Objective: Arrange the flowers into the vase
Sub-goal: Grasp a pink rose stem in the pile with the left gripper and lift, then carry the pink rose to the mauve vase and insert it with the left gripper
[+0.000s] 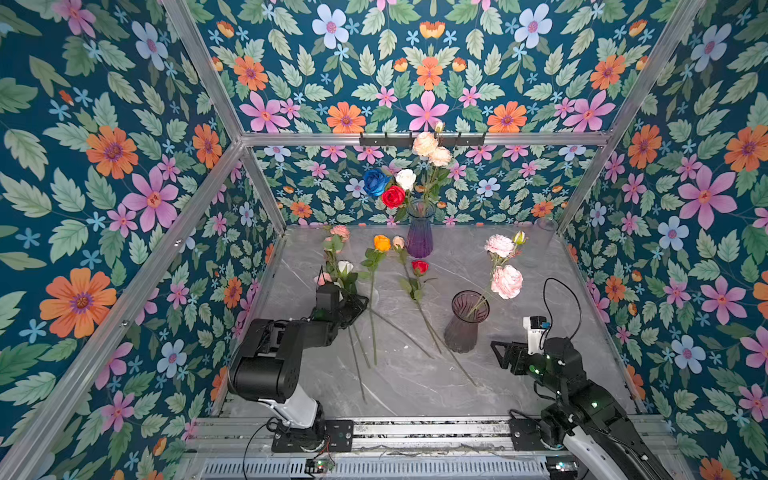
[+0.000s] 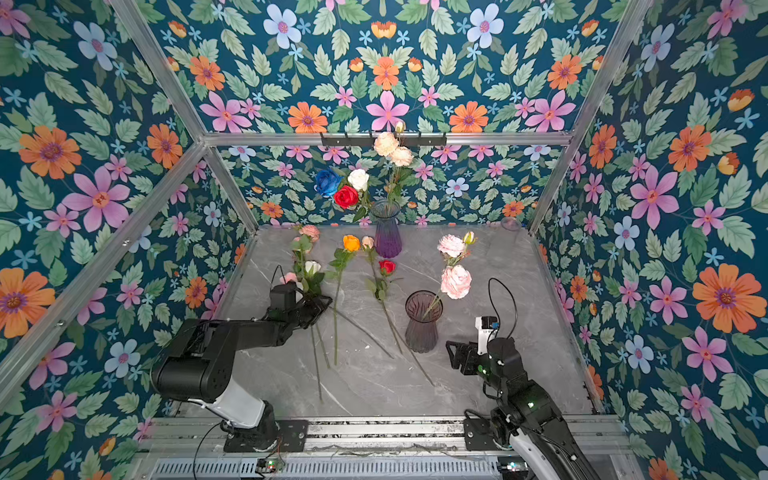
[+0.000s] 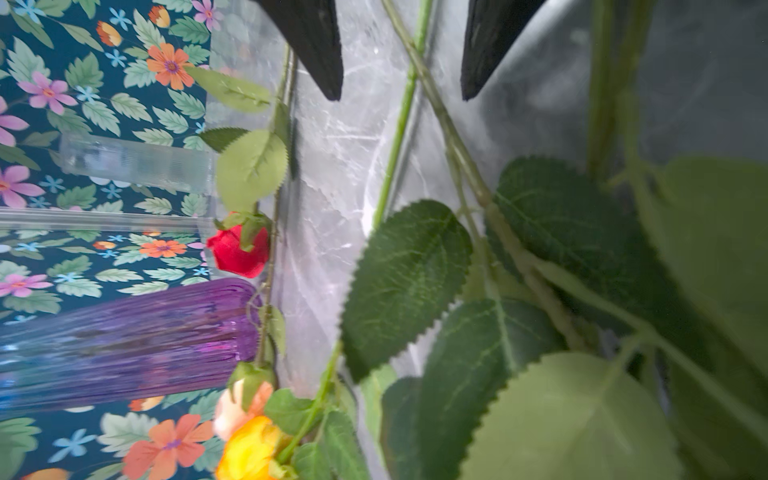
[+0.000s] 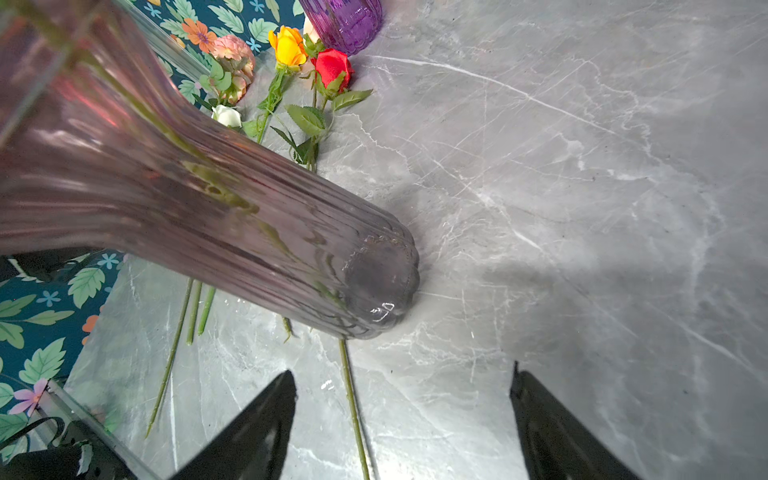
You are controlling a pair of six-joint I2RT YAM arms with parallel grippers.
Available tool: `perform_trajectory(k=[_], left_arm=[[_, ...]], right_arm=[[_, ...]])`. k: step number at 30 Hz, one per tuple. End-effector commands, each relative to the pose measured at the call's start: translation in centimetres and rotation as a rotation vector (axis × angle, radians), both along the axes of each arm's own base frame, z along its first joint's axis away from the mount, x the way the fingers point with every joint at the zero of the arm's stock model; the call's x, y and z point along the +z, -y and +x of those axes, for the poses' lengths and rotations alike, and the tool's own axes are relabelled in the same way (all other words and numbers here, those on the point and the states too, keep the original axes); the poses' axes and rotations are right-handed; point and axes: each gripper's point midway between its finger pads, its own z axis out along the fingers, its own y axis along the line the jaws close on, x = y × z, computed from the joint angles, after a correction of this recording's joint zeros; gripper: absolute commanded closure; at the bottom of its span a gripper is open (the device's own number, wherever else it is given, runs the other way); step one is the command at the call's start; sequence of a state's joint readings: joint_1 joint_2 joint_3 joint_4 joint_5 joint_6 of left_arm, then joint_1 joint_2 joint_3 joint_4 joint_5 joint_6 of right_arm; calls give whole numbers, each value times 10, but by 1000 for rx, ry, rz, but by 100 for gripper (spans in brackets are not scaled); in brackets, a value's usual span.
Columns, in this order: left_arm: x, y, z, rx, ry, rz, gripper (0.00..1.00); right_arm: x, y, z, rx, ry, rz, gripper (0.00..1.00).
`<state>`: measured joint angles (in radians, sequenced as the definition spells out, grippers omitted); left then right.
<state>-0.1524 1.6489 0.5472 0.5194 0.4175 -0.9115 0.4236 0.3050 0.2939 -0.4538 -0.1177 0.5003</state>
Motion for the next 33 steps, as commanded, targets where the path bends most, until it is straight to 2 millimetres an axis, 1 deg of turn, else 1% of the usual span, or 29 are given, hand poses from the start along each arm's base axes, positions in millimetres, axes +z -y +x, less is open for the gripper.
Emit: perform_trajectory(k=[1, 2, 3, 4, 5, 6, 7, 9, 12, 13, 15, 17, 19, 21, 22, 23, 25, 26, 28, 29, 31, 33], left_arm=[[-2, 4, 12, 1, 27, -32, 54], [-4, 6, 15, 6, 26, -46, 58], [-5, 7, 18, 9, 32, -59, 65], [-6, 7, 19, 16, 35, -73, 75], [-4, 8, 22, 21, 45, -91, 87], [-1, 9, 24, 24, 54, -104, 96], [2, 10, 25, 24, 63, -115, 100], [12, 10, 26, 30, 86, -121, 100], [39, 6, 24, 43, 143, -105, 100], [53, 4, 22, 48, 175, -97, 100], [83, 1, 18, 64, 243, -83, 100], [123, 2, 13, 63, 303, -67, 100], [179, 10, 6, 48, 400, -17, 100], [243, 21, -6, 34, 532, 46, 100], [280, 30, -14, 19, 621, 69, 100], [313, 38, -23, 11, 700, 86, 100], [364, 53, -37, -23, 817, 90, 100], [385, 61, -43, -41, 865, 72, 100], [417, 76, -52, -75, 956, 40, 100], [429, 83, -56, -90, 996, 40, 100], [446, 99, -60, -115, 1056, 58, 100], [451, 116, -60, -150, 1080, 61, 100]], right_arm=[[5, -1, 3, 5, 25, 2, 18], [5, -1, 3, 5, 24, 2, 18], [5, -1, 3, 6, 25, 2, 18], [5, -2, 3, 6, 26, 3, 18], [5, -1, 3, 6, 27, 2, 18], [5, -1, 3, 4, 26, 2, 18], [5, -1, 3, 5, 27, 3, 18], [5, -1, 3, 4, 26, 2, 18], [5, -2, 4, 6, 24, 2, 18], [5, -2, 4, 5, 24, 2, 18], [4, -2, 4, 7, 22, 2, 18], [3, -3, 4, 11, 20, 3, 18], [3, -4, 4, 13, 18, 3, 18], [3, -4, 4, 17, 16, 4, 18], [3, -5, 5, 17, 16, 3, 18], [3, -5, 5, 18, 14, 2, 18], [2, -5, 5, 19, 13, 2, 18], [3, -5, 5, 21, 15, 4, 18], [2, -6, 4, 22, 13, 4, 18], [3, -6, 4, 24, 15, 6, 18], [3, -6, 4, 24, 17, 6, 18], [3, -5, 4, 24, 18, 8, 18]])
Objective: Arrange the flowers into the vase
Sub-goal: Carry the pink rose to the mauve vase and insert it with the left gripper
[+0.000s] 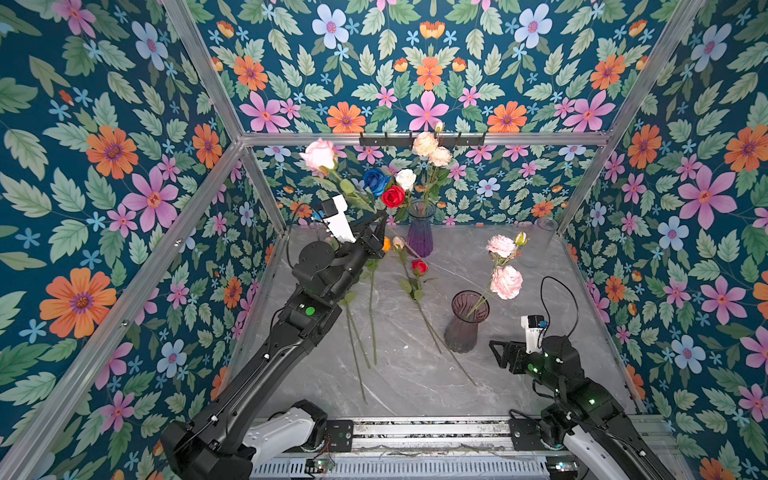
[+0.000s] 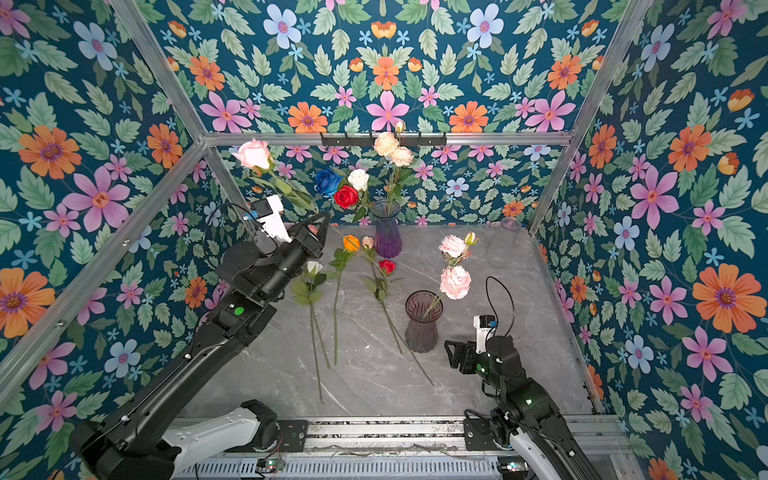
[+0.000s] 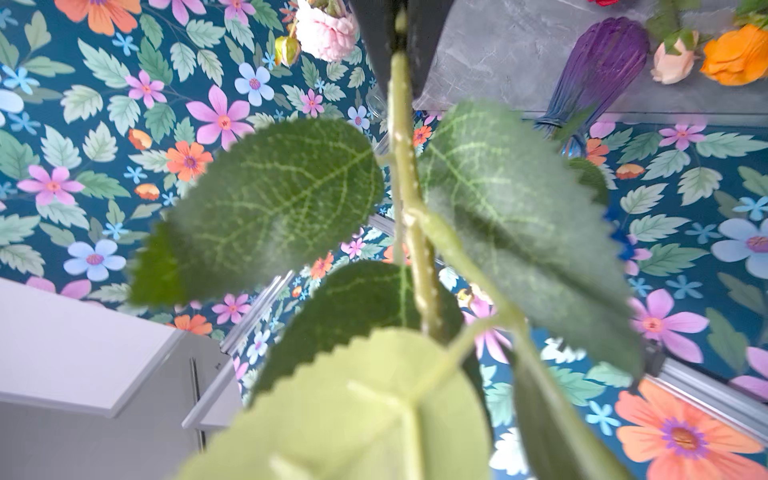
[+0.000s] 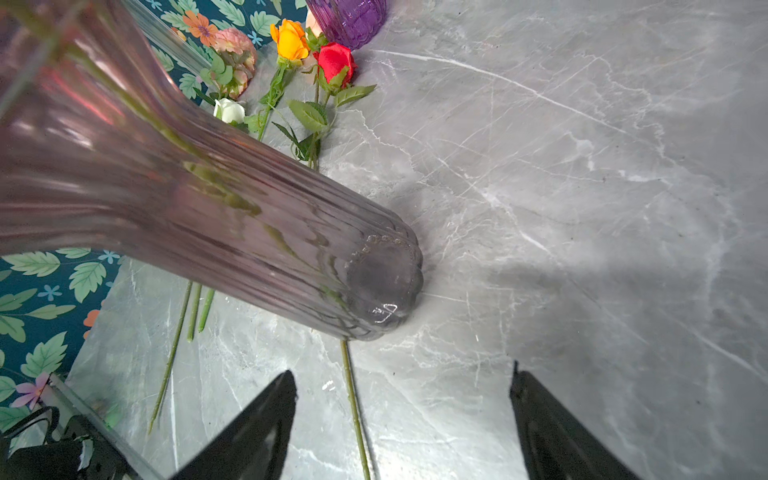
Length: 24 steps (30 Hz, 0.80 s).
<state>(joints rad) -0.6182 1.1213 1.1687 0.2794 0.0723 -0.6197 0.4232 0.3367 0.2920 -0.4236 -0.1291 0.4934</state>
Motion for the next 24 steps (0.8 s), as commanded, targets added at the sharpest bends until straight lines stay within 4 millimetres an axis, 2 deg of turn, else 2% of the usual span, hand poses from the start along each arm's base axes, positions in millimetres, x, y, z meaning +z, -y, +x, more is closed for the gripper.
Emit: perform_trajectory(k=[1, 5, 10, 15, 21, 24], left_arm=[[11, 18, 2, 5, 82, 62, 100], [9, 58, 0, -67, 110, 93, 100], [-1, 97, 2, -98, 120, 195, 100], [-29, 127, 6, -135, 88, 274, 100], [-68, 168, -12, -232, 53, 402, 100], [-93, 184, -20, -284, 2, 483, 100]], right_arm=[[4, -2, 0, 13, 22, 10, 18], [5, -2, -1, 12, 29, 14, 18], [6, -2, -2, 14, 34, 18, 18], [6, -2, -2, 16, 38, 20, 18], [7, -2, -2, 15, 42, 21, 18], [7, -2, -2, 16, 43, 22, 18]])
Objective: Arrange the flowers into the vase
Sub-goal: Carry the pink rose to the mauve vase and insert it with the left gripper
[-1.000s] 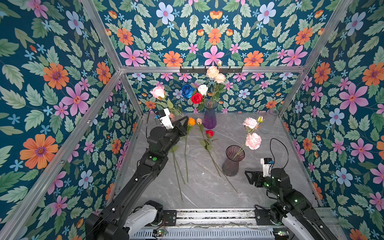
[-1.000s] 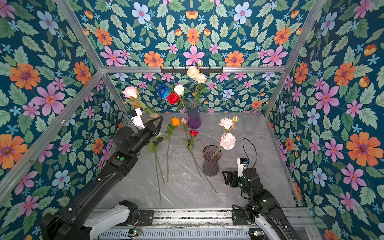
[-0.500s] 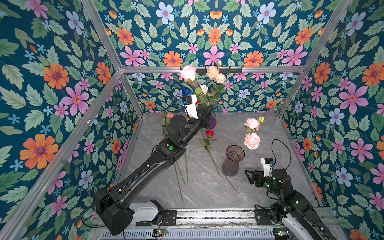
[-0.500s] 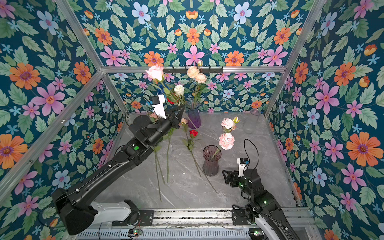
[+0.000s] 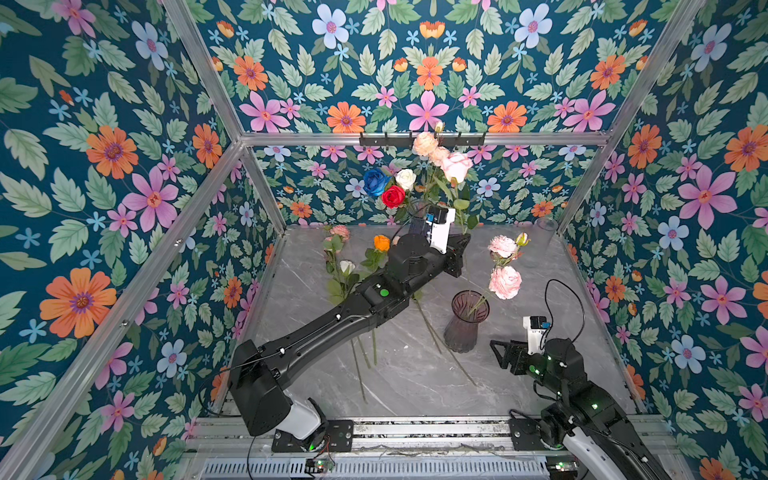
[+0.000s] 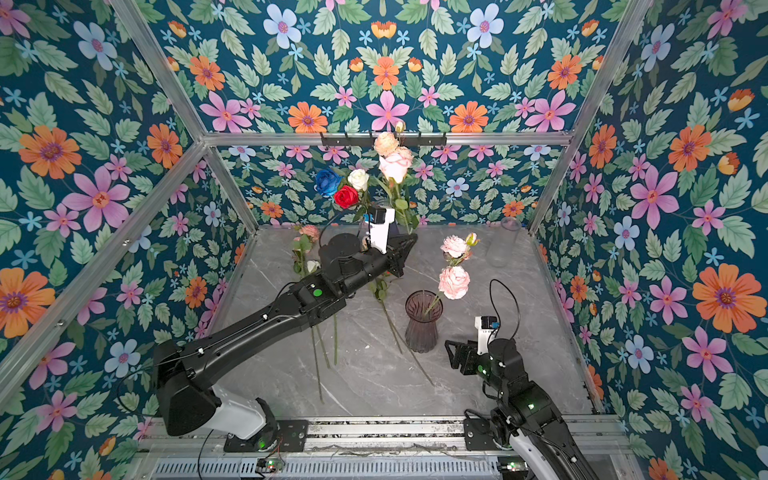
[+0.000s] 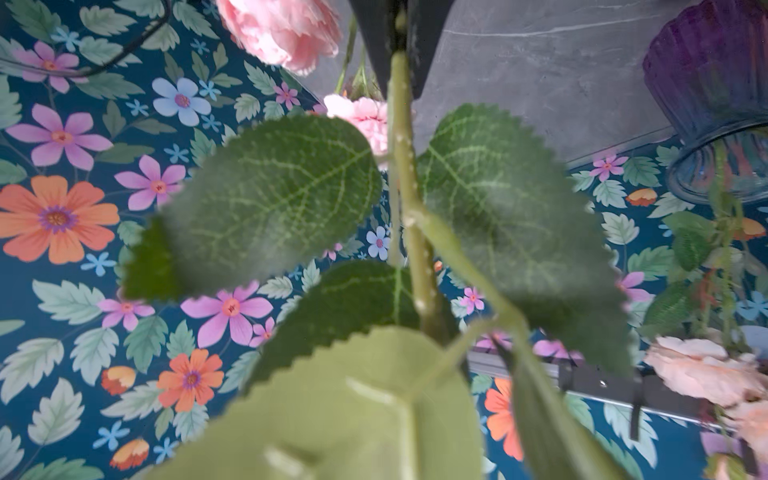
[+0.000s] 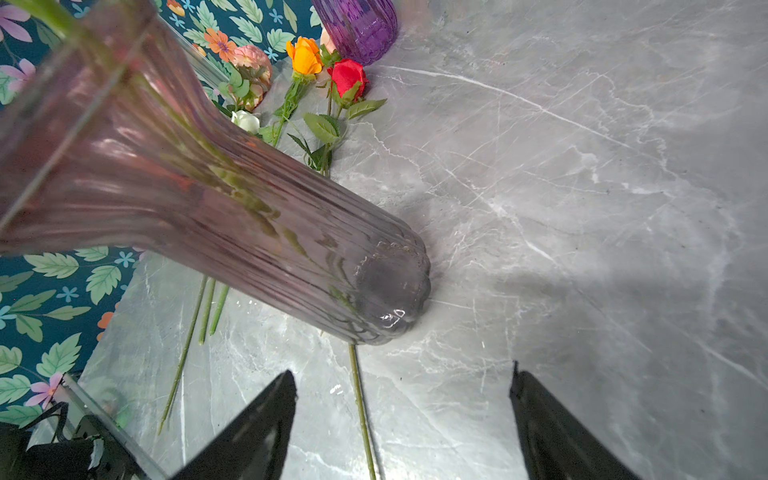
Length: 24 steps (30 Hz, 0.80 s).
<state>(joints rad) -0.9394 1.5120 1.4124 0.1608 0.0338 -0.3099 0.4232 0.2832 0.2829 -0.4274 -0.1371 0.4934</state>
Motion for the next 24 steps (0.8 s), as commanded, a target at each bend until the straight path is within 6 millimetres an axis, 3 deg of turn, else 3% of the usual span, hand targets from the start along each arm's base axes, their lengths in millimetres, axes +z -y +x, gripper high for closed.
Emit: perform_trajectory(k=[1, 4, 6, 9, 11, 15, 18, 24], left_arm=[[-28, 12, -7, -47, -45, 110, 100], [-61, 19, -10, -78, -122, 184, 98], [-77, 20, -11, -82, -162, 205, 87], [-87, 17, -16, -91, -186, 205, 56], [-86, 14, -19, -97, -185, 199, 42], [-74, -2, -25, -76, -167, 196, 38], [-72, -26, -27, -17, -163, 224, 38], [-94, -108, -14, 162, -268, 199, 38]], right_arm=[[2, -1, 0, 9, 9, 2, 18], [1, -1, 0, 8, 8, 1, 18], [1, -1, 0, 9, 8, 1, 18], [1, -1, 0, 7, 8, 2, 18], [1, -1, 0, 7, 6, 1, 18], [0, -1, 0, 7, 6, 1, 18], [1, -1, 0, 5, 6, 2, 18], [0, -1, 0, 4, 5, 1, 18]])
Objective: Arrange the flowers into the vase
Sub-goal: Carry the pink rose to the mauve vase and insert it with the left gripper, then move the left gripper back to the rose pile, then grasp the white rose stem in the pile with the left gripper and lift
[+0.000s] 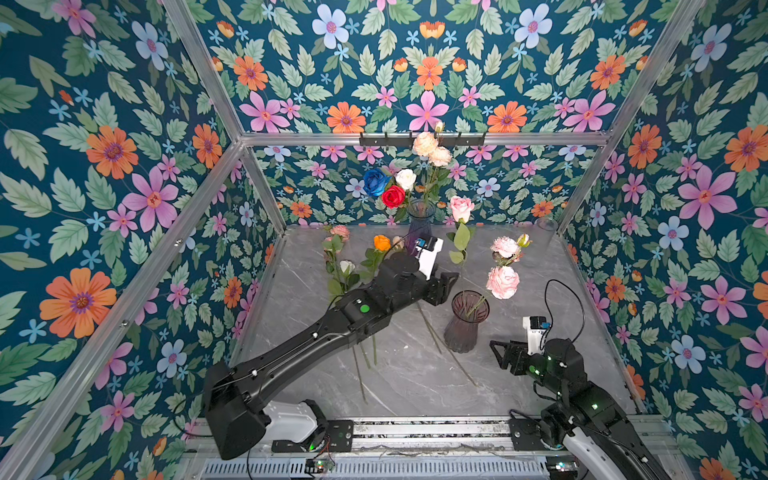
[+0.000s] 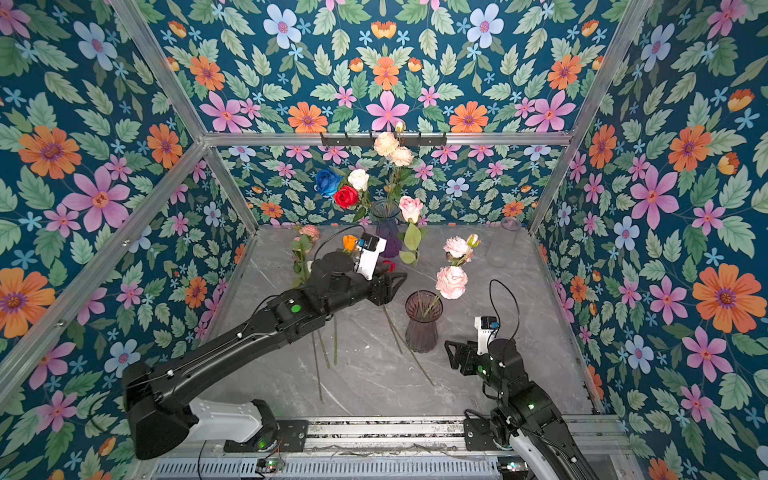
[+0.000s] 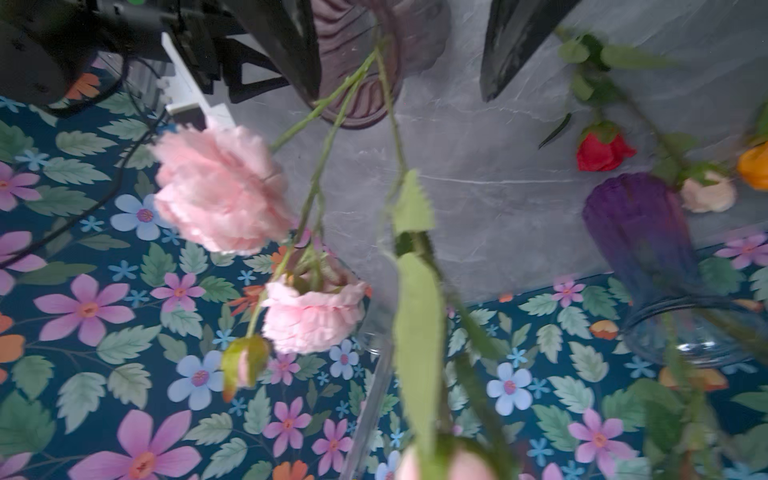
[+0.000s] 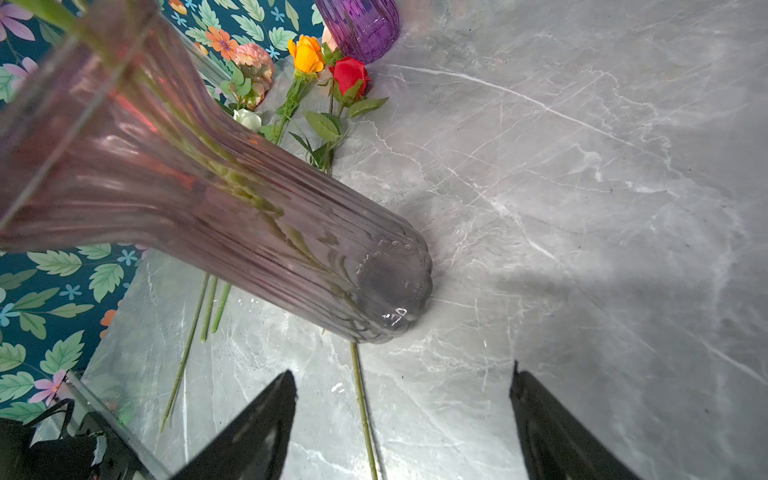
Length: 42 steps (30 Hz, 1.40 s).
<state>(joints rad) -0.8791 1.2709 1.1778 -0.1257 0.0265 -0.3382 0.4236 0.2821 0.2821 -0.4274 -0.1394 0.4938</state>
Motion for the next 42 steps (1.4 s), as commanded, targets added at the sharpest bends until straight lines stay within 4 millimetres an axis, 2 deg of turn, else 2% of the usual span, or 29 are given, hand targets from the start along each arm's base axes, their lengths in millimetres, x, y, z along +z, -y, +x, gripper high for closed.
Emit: perform_trajectory(k=[1, 5, 7, 14, 18, 22, 31, 40, 42], left_arm=[[-25, -49, 14, 126, -105, -28, 39], [-64, -112, 31, 249, -208, -132, 41], [-89, -135, 38, 314, -256, -135, 41], [-172, -195, 52, 525, -423, -82, 44], [-204, -225, 55, 637, -479, -43, 50], [-228, -233, 57, 664, -513, -26, 61], [-271, -247, 62, 725, -551, 27, 76], [-291, -256, 67, 763, -566, 72, 79], [-295, -259, 67, 773, -572, 87, 83]], right_arm=[[0, 0, 0, 1, 6, -1, 18], [0, -1, 0, 3, 4, 0, 18], [0, -1, 0, 5, 2, 0, 18], [0, -1, 0, 8, 2, 0, 18], [0, -1, 0, 7, 2, 1, 18], [0, -1, 0, 5, 3, 0, 18], [0, -1, 0, 5, 6, 1, 18], [0, -1, 0, 6, 6, 0, 18], [1, -1, 0, 6, 8, 1, 18]])
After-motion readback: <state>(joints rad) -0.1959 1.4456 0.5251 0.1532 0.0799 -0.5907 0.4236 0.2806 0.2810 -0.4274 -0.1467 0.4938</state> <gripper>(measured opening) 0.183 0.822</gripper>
